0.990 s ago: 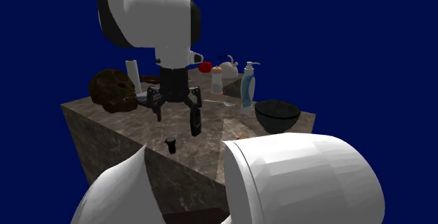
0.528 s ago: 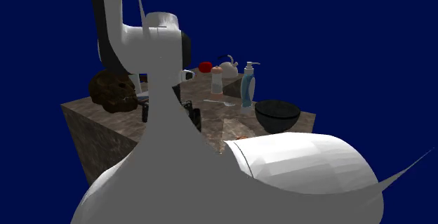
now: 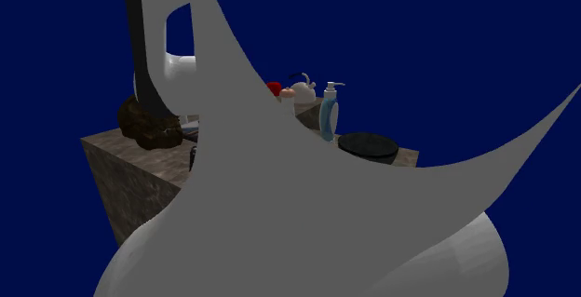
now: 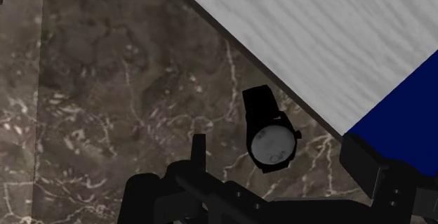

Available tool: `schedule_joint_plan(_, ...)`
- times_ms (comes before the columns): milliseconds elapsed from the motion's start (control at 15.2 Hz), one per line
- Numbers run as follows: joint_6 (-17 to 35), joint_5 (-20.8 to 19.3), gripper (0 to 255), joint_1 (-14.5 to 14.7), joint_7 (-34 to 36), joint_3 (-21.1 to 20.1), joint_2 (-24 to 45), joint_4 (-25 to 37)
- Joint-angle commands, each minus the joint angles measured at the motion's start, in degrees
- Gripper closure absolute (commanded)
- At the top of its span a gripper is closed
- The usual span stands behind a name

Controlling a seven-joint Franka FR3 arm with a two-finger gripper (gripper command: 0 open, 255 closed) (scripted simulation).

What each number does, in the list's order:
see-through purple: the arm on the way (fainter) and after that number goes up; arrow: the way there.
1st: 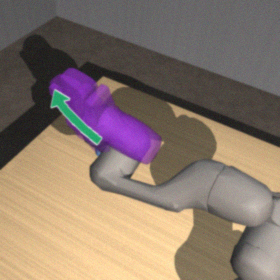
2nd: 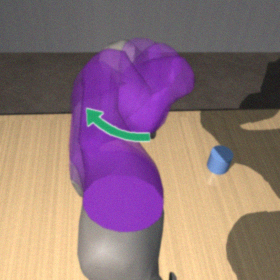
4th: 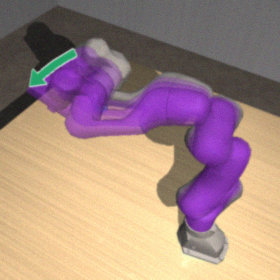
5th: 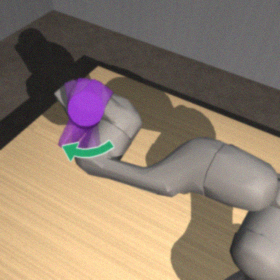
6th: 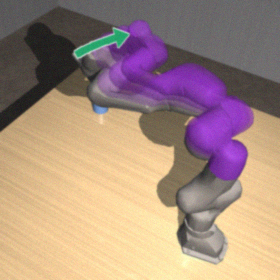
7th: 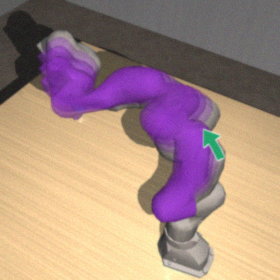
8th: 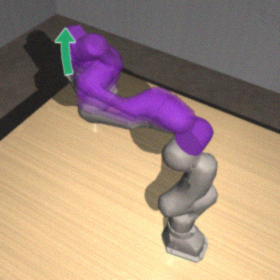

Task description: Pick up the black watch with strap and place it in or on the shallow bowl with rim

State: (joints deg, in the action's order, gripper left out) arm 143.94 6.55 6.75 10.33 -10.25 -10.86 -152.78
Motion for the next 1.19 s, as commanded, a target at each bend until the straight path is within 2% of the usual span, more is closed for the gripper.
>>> schedule_joint_plan(0,0.08,-0.01,0,-0.02,-0.02,0.01,0.08,0.01)
schedule_joint_plan(198,0.07,-0.01,0,-0.01,-0.02,0.01,0.07,0.01)
schedule_joint_plan(264,0.07,-0.01,255,-0.01,-0.02,0.01,0.07,0.01)
schedule_joint_plan(858,0.08,-0.01,255,-0.02,-0.02,0.01,0.08,0.01)
schedule_joint_plan(1122,-3.73,0.16,255,0.05,-0.11,0.21,-2.77,0.98)
